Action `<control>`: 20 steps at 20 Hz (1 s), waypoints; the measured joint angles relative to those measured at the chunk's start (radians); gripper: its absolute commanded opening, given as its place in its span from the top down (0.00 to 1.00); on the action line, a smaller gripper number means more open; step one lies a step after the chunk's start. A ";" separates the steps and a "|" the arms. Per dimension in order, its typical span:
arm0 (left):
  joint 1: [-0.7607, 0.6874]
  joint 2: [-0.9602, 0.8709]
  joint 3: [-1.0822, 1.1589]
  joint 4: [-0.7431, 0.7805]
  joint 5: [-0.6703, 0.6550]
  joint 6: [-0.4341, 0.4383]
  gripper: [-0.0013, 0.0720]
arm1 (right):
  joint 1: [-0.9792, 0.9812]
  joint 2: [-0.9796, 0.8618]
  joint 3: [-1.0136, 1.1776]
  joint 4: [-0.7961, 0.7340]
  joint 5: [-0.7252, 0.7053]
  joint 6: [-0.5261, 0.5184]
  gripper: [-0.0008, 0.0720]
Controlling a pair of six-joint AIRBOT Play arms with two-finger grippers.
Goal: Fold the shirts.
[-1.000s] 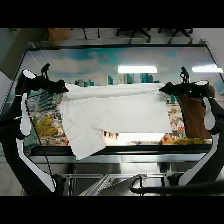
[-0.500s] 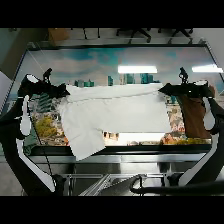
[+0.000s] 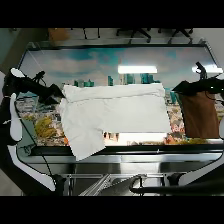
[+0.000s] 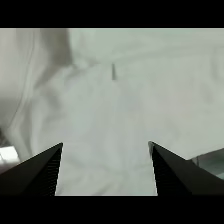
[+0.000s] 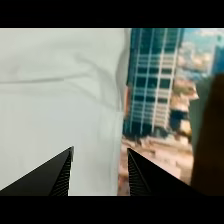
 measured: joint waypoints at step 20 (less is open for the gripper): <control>-0.002 0.627 -1.285 -0.348 0.623 0.327 0.96 | -0.027 0.134 -0.451 -0.099 0.035 -0.004 0.44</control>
